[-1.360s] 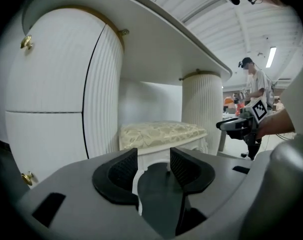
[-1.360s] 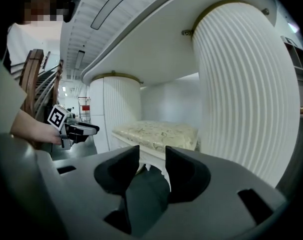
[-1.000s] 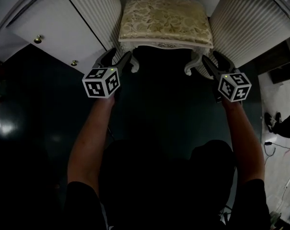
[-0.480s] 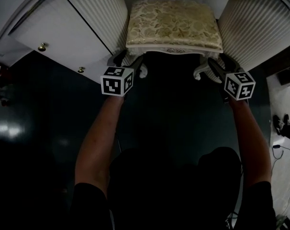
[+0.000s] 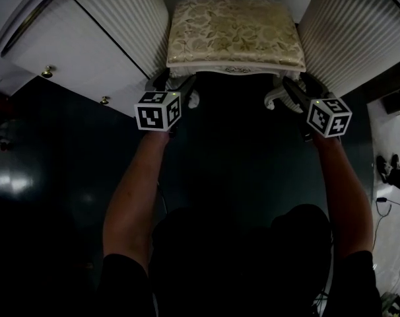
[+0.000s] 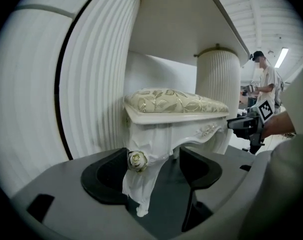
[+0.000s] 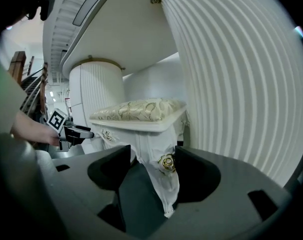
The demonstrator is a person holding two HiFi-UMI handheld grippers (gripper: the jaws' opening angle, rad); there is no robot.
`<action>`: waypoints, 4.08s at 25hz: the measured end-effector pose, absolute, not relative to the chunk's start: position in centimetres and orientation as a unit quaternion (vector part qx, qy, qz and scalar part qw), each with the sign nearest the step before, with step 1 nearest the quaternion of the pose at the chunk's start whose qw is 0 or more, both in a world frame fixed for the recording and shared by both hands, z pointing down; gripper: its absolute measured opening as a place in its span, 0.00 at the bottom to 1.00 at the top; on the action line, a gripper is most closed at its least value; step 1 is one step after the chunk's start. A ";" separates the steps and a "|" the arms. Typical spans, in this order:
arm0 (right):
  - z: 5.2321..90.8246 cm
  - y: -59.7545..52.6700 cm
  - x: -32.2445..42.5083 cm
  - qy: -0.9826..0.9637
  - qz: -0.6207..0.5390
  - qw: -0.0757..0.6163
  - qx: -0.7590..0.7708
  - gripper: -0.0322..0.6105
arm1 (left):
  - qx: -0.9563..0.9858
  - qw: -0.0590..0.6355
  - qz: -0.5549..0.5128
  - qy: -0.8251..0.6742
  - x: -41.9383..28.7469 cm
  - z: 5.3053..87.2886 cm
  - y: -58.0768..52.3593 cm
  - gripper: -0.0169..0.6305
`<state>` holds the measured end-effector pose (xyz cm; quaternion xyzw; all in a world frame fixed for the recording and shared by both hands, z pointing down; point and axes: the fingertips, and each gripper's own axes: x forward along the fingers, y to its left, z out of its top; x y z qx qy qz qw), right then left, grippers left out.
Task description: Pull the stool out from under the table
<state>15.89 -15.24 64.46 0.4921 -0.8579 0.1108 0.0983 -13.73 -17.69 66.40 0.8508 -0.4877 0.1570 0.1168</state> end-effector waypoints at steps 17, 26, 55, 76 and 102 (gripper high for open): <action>63.8 -15.1 16.2 -0.858 0.149 0.085 0.483 0.41 | 0.848 0.139 0.151 -0.489 -13.8 65.7 -17.1 0.52; 63.6 -14.9 16.2 -0.848 0.166 0.078 0.497 0.41 | 0.851 0.144 0.156 -0.480 -13.8 65.7 -17.0 0.52; 64.8 -16.1 16.5 -0.870 0.148 0.113 0.457 0.41 | 0.883 0.131 0.157 -0.422 -13.5 65.5 -17.9 0.51; 64.4 -16.3 17.0 -0.887 0.206 0.138 0.391 0.41 | 0.889 0.144 0.203 -0.385 -13.6 65.6 -17.8 0.46; 57.0 -18.3 15.6 -0.891 0.241 0.075 0.377 0.46 | 0.902 0.261 0.030 -0.344 -15.2 57.2 -20.7 0.58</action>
